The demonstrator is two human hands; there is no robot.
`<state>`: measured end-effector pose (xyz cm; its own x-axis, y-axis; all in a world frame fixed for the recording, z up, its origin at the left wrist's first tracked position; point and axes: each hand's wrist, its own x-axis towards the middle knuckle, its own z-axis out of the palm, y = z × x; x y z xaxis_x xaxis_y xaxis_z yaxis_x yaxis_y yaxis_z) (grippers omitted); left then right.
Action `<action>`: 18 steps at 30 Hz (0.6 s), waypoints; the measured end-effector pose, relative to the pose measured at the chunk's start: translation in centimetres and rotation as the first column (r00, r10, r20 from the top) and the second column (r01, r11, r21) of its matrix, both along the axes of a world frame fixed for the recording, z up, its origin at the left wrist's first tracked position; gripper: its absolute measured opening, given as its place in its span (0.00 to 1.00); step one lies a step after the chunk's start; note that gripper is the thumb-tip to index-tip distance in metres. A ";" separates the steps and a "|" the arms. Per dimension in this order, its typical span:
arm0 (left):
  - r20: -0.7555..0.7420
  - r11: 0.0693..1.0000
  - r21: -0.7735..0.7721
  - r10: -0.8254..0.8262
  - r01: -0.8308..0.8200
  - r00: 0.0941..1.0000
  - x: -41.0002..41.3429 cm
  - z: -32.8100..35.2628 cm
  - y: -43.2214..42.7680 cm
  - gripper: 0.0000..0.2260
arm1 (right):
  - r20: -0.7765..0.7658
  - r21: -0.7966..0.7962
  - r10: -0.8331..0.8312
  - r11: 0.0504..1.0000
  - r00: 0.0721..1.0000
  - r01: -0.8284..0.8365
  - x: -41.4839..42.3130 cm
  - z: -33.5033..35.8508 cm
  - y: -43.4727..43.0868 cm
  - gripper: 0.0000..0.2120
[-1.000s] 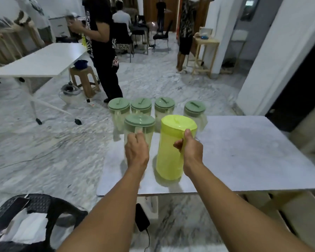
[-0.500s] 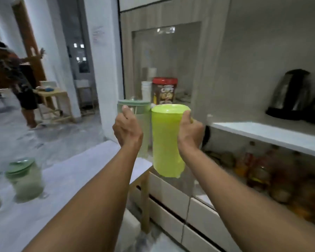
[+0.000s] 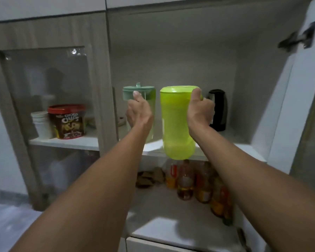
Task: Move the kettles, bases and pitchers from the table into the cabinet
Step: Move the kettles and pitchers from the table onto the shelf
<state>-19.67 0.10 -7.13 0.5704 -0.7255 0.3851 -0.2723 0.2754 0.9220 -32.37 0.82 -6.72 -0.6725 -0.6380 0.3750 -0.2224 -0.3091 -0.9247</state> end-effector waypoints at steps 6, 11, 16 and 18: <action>-0.007 0.996 0.073 0.042 -0.041 0.999 0.8 -2.0 -9.6 0.25 | -0.067 -0.015 0.018 1.000 0.998 -0.019 0.4 -1.4 -10.1 0.26; -0.010 0.980 0.181 0.082 -0.079 0.997 2.7 -3.1 -20.3 0.24 | -0.127 0.020 0.052 0.999 0.991 -0.050 2.7 -2.4 -20.5 0.25; 0.185 0.966 0.236 0.063 -0.106 0.981 4.1 -3.6 -29.5 0.18 | -0.152 0.090 0.090 0.993 0.984 -0.077 4.1 -2.3 -30.5 0.29; 0.223 0.978 0.184 0.056 -0.099 0.973 4.4 -3.9 -32.6 0.16 | -0.162 0.076 0.102 0.993 0.981 -0.091 4.2 -2.8 -34.2 0.31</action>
<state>-15.30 -32.47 -11.03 0.5469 -0.7547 0.3624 -0.4833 0.0689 0.8727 -28.14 -33.36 -9.50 -0.5388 -0.7248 0.4294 -0.3458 -0.2745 -0.8973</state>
